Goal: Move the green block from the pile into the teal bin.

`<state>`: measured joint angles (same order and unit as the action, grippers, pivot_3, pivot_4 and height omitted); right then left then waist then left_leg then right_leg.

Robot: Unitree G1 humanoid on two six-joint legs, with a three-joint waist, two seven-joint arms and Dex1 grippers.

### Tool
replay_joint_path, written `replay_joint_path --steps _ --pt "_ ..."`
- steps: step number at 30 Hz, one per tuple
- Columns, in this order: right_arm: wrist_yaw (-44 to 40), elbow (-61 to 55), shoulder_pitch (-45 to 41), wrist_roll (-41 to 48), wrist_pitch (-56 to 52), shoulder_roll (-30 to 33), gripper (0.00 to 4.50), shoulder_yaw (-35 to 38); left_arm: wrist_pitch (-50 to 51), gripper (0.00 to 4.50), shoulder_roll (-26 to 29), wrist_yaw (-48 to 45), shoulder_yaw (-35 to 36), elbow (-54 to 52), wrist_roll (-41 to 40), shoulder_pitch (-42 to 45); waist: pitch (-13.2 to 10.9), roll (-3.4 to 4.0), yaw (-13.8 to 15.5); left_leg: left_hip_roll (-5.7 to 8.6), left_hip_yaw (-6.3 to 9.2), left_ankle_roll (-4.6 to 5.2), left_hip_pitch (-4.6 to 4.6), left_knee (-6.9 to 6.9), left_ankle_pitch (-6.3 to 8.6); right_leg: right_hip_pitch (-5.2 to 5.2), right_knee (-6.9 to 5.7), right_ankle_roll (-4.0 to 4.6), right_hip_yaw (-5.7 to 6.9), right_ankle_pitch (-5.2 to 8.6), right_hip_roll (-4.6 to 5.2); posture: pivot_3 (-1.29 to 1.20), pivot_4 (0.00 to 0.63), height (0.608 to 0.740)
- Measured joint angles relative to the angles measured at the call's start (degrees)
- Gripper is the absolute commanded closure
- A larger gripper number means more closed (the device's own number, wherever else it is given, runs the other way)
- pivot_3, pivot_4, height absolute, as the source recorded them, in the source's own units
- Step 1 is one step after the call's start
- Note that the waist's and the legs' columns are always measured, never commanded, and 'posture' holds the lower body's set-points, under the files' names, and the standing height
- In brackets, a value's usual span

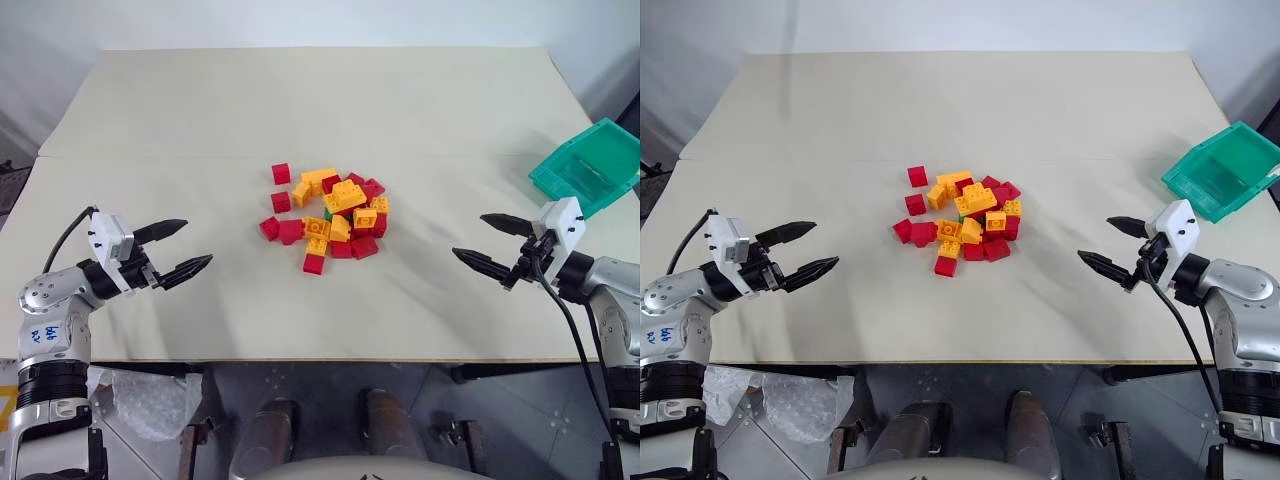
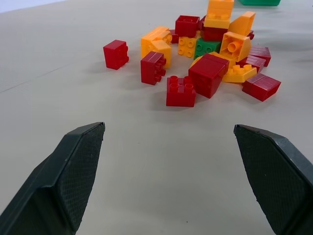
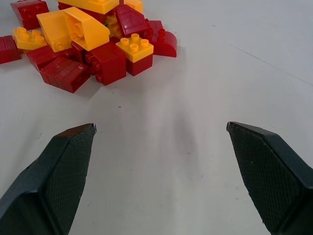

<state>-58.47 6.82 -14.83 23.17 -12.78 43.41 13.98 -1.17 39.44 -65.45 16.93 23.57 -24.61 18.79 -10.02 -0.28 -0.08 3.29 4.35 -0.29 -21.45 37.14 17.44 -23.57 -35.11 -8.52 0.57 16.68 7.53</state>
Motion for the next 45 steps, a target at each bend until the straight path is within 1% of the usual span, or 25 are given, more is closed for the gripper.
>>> replay_joint_path --steps 6,10,15,18,22,26,29,30,35,37,40,42,45 --pt "2.1 -1.7 0.5 0.0 -1.5 0.0 0.0 0.0 3.8 0.02 0.0 1.9 0.0 -0.5 -0.2 1.1 0.0 0.0 -0.1 0.0 -0.01 0.01 0.0 -0.01 0.01 -0.01 -0.01 -0.02 -0.03 -0.01 0.0 0.0 0.15 0.74" --pt "3.8 -3.5 0.9 0.0 -4.6 0.0 0.0 0.0 6.5 0.02 -0.1 3.2 0.0 -2.1 -1.0 1.6 0.0 0.0 0.0 0.0 -0.02 0.01 0.0 0.0 0.01 -0.02 -0.01 -0.02 -0.05 -0.01 0.0 0.0 0.15 0.74" --pt "6.1 -7.4 1.1 0.5 -7.7 -0.1 0.0 0.0 7.1 0.02 -0.2 3.5 -0.2 -3.0 -1.0 3.1 0.0 0.0 0.0 0.0 -0.03 0.01 0.0 0.0 0.01 -0.03 -0.01 -0.02 -0.05 -0.01 -0.01 0.0 0.15 0.74" --pt "7.4 -9.8 1.6 1.8 -9.8 -0.6 0.59 0.2 7.6 0.0 -0.3 1.8 -0.6 -2.1 -1.3 4.5 0.0 0.0 0.0 0.0 -0.04 0.01 0.0 0.0 0.01 -0.03 -0.01 -0.03 -0.05 -0.01 0.0 0.0 0.15 0.74" --pt "7.7 -17.0 4.6 5.4 -13.0 -0.9 1.97 0.4 6.9 0.0 -0.3 -3.0 -2.4 0.0 -1.2 6.0 0.0 0.0 0.1 0.01 -0.04 0.04 -0.01 0.0 0.03 -0.02 0.0 -0.04 -0.05 -0.02 0.0 0.0 0.15 0.74" --pt "8.9 -24.2 7.0 8.4 -17.2 -1.1 3.25 0.1 4.9 0.0 -1.7 -11.1 -2.1 0.9 -4.9 6.8 0.0 -0.03 0.0 0.0 -0.05 0.06 -0.02 0.03 0.04 -0.01 0.05 -0.06 -0.05 -0.03 0.01 0.0 0.15 0.74" --pt "10.6 -29.3 7.1 10.4 -20.0 -1.9 4.31 -1.1 3.1 0.0 -1.9 -14.4 -2.1 1.5 -5.4 7.3 0.0 -0.03 -0.1 -0.03 -0.05 0.05 -0.01 0.02 0.04 -0.02 0.04 -0.06 -0.06 -0.03 -0.02 0.0 0.15 0.74" --pt "11.4 -30.9 7.0 11.1 -21.1 -2.5 4.48 -1.9 2.4 0.0 -1.9 -15.2 -2.1 1.7 -5.5 7.3 0.0 -0.03 -0.1 -0.04 -0.05 0.05 -0.01 0.02 0.04 -0.02 0.05 -0.05 -0.06 -0.03 -0.02 0.0 0.15 0.74" --pt "14.7 -35.7 6.3 12.7 -24.3 -6.4 4.48 -7.4 -0.8 0.0 -2.6 -17.4 -1.7 2.0 -5.7 7.4 0.0 -0.04 0.0 -0.02 -0.04 0.08 -0.02 0.03 0.06 -0.02 0.08 -0.06 -0.06 -0.03 0.0 0.0 0.15 0.74" --pt "16.0 -36.2 4.4 12.8 -25.2 -8.8 4.48 -10.7 -2.6 0.0 -2.6 -18.2 -1.2 2.1 -5.7 7.4 0.0 -0.04 -0.1 -0.02 -0.05 0.08 -0.02 0.03 0.06 -0.02 0.07 -0.06 -0.07 -0.03 0.0 0.0 0.15 0.74" --pt "16.0 -35.9 1.2 12.5 -26.1 -10.3 4.48 -15.4 -4.1 0.0 -2.6 -19.2 -1.0 2.1 -5.8 7.4 0.0 -0.04 -0.1 -0.03 -0.04 0.08 -0.02 0.02 0.06 -0.04 0.06 -0.06 -0.07 -0.03 -0.02 0.0 0.15 0.74" --pt "15.8 -34.3 -1.2 11.8 -25.9 -11.9 4.48 -17.6 -4.6 0.0 -2.7 -19.5 -1.0 2.2 -5.9 7.5 0.0 -0.04 -0.1 -0.01 -0.05 0.08 -0.02 0.04 0.06 -0.04 0.06 -0.06 -0.07 -0.03 -0.01 0.0 0.15 0.74" --pt "16.0 -27.0 -6.6 7.9 -23.6 -17.0 4.48 -22.5 -4.9 0.0 -2.8 -19.3 -1.0 2.3 -5.9 7.6 0.0 -0.06 -0.2 -0.02 -0.06 0.08 -0.01 0.03 0.06 -0.07 0.0 -0.06 -0.07 -0.03 -0.04 0.0 0.15 0.74"
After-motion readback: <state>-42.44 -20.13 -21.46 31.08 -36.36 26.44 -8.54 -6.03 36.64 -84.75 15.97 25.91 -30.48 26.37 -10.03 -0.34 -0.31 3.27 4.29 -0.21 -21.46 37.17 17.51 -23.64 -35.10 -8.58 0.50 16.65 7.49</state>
